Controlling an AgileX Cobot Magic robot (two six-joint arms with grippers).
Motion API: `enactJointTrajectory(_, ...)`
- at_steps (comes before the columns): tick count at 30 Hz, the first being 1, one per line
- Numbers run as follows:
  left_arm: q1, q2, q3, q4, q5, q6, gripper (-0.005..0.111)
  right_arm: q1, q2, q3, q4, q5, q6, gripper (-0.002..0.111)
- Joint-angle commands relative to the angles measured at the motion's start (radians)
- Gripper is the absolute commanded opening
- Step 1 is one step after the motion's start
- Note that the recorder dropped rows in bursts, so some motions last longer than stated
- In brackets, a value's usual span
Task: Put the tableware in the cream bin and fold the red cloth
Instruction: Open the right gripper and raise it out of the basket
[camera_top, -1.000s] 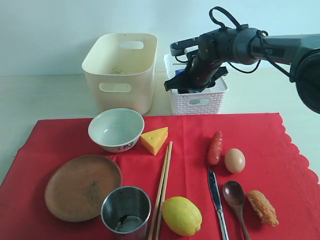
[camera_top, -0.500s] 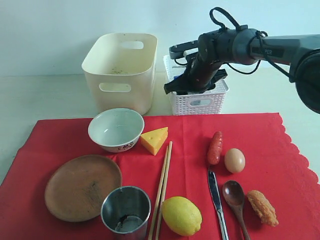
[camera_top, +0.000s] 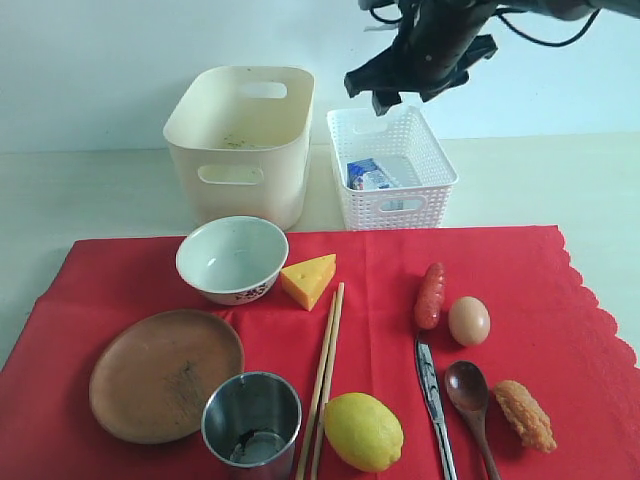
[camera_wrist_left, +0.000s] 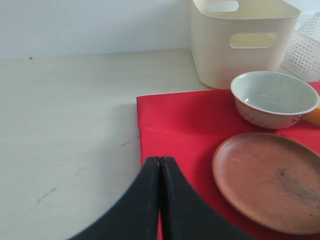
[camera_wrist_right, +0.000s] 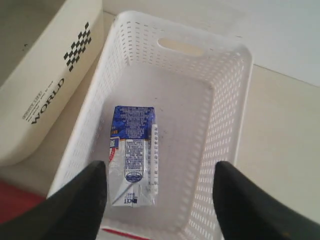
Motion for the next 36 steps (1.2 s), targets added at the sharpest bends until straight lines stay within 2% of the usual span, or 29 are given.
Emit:
enactJointTrajectory(1,0.002,-0.006,0.002,-0.005,-0.011,-0.005,0.000,-0.002,-0.080,-0.008,-0.007,0.102,-0.041,0.060)
enactJointTrajectory(7,0.002,-0.006,0.002,-0.005,-0.011,-0.005,0.000,-0.002,-0.154,-0.002,-0.007,0.225,-0.049,0.060)
enactJointTrajectory(13,0.002,-0.006,0.002,-0.005,-0.011,-0.005,0.000,-0.002,-0.240,0.113,0.008,0.214,-0.042,0.059)
enactJointTrajectory(29,0.002,-0.006,0.002,-0.005,-0.011,-0.005,0.000,-0.002,-0.445,0.572,0.060,-0.007,-0.038,0.059)
enactJointTrajectory(36,0.002,-0.006,0.002,-0.005,-0.011,-0.005,0.000,-0.002,-0.454,0.755,0.178,-0.155,-0.045,0.059)
